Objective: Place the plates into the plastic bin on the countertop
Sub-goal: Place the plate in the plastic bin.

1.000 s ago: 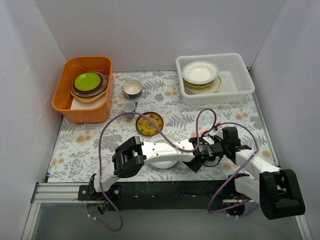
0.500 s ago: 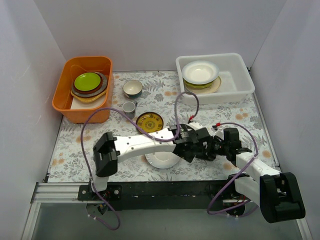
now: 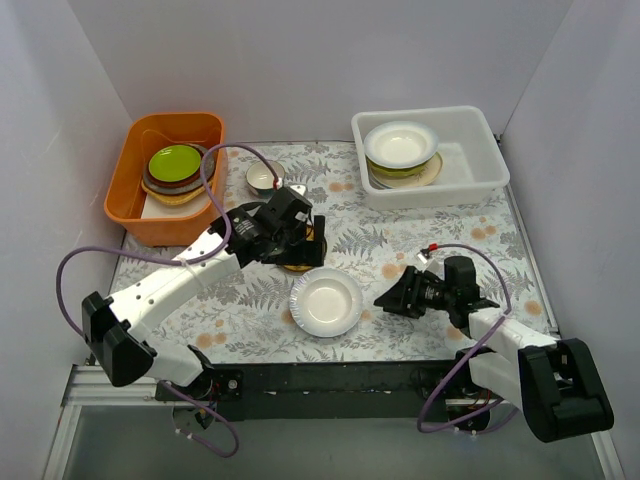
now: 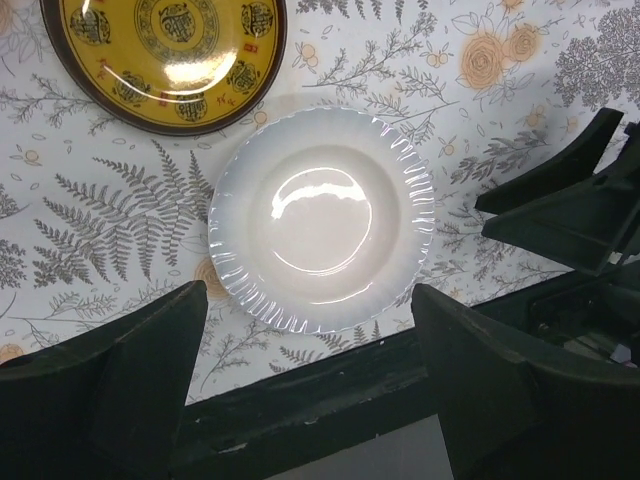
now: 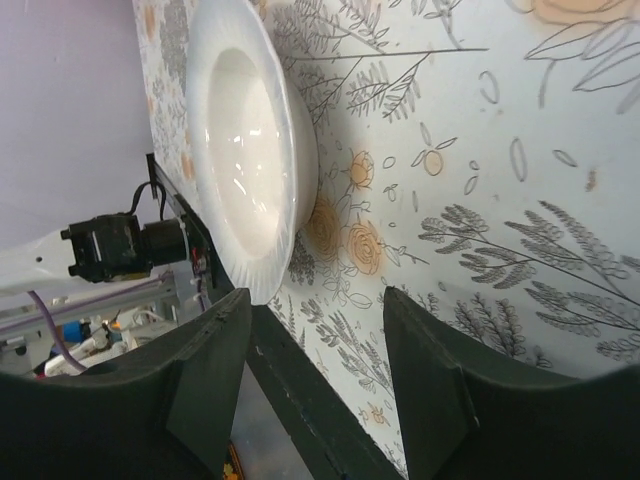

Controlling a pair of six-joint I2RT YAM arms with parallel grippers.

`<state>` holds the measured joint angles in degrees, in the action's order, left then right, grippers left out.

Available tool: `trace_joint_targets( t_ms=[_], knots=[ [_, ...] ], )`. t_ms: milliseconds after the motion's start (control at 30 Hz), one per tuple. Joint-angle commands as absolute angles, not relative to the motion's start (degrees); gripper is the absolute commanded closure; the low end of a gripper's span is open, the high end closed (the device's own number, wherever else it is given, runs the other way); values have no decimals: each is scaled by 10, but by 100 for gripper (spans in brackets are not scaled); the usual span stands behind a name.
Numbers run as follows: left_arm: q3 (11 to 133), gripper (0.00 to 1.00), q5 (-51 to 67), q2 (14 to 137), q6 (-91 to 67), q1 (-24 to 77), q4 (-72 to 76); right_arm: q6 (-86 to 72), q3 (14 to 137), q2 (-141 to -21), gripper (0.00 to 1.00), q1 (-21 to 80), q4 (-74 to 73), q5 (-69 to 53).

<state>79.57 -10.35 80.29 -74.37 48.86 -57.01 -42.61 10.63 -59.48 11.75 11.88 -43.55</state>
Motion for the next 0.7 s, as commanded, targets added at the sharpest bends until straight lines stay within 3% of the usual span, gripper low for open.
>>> trace_joint_targets(
  t_ms=[0,300,667],
  knots=[
    [760,17,-29,761,-745,455,-534,-449,116,-630,38,167,204,-427],
    [731,16,-1,744,-749,421,-524,-497,128,-742,42,253,322,-403],
    [690,16,-1,719,-756,418,-519,-551,143,-847,50,275,440,-398]
  ],
)
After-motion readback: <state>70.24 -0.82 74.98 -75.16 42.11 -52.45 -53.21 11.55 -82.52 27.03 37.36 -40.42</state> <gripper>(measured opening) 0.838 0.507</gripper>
